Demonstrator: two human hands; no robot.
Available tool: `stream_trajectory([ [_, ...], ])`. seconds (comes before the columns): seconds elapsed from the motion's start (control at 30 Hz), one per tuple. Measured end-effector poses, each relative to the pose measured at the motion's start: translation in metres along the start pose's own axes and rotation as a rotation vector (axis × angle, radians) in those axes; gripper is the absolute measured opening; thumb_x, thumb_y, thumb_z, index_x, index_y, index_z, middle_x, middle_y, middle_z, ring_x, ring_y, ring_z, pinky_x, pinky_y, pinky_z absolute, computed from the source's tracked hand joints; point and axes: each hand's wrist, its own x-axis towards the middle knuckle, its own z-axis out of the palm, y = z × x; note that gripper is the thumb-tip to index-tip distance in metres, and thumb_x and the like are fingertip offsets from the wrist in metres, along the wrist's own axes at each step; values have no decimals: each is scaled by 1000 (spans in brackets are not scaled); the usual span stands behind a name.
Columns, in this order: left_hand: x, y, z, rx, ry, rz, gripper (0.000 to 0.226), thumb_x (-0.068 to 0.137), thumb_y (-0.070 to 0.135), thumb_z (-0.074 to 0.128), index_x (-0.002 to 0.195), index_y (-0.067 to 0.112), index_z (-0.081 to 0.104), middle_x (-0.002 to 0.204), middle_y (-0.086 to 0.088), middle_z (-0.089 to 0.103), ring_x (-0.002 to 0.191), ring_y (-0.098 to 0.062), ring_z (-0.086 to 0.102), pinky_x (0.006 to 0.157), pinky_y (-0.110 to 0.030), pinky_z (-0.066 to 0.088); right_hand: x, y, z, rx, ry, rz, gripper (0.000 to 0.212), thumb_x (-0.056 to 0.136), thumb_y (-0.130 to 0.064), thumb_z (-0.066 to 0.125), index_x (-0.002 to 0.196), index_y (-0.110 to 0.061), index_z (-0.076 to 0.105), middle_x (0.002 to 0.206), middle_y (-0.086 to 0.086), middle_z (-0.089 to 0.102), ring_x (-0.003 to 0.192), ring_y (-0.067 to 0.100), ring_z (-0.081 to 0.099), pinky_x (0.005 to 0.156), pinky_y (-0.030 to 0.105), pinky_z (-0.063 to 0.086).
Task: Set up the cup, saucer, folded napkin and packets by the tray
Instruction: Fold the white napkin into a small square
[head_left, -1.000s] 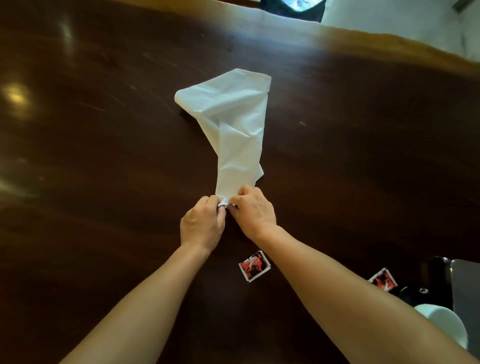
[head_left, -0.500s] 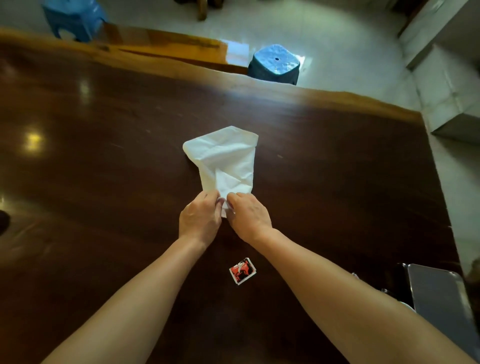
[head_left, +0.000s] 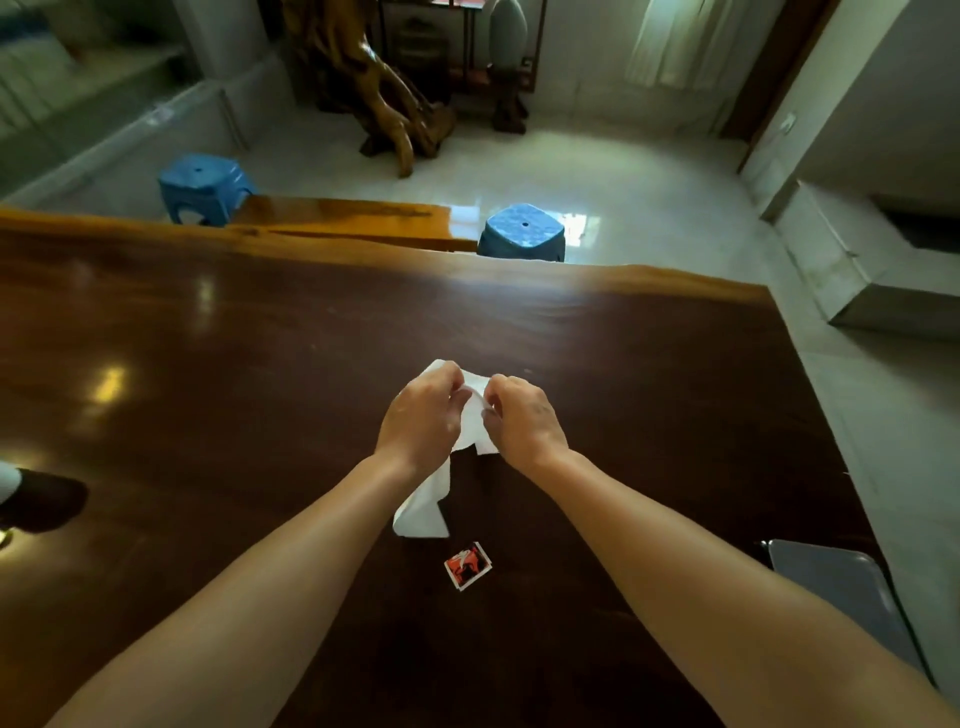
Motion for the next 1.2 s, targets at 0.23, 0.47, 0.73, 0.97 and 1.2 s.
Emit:
stream_trajectory([
  [0.23,-16,42,-13,-88,84,111,13,101,18,57,91,12,51,72,-3,59,63,-20,60,59,-44,57,-31,29,-32,8,45,37,23,90,1,53,77,-19,55,88,3,55,79,22,54,66,27,40],
  [0.47,-26,76,-30,-167,225,146,11,99,18,60,96,9,55,74,-2,62,64,-13,63,56,-17,48,-54,57,-66,-24,118,24,17,92,-5,55,82,-13,64,85,2,54,78,23,55,67,30,44],
  [0.73,-23,93,-44,-141,346,193,16,99,22,61,100,6,60,84,1,65,73,-13,65,60,-8,47,-74,92,-108,-57,162,38,12,84,1,60,81,-10,64,85,2,53,76,23,55,65,29,42],
  [0.97,-25,86,-54,-124,475,1,22,100,30,59,99,8,60,84,0,64,77,-20,63,65,-30,49,-85,123,-132,-75,153,84,17,85,1,58,78,-12,67,86,2,55,81,23,57,71,28,42],
  [1.2,-39,76,-61,-105,509,-167,24,99,25,61,102,1,63,91,-4,59,85,-20,58,73,-32,43,-88,138,-147,-81,148,60,20,85,7,53,80,-7,66,88,5,55,79,25,57,69,33,50],
])
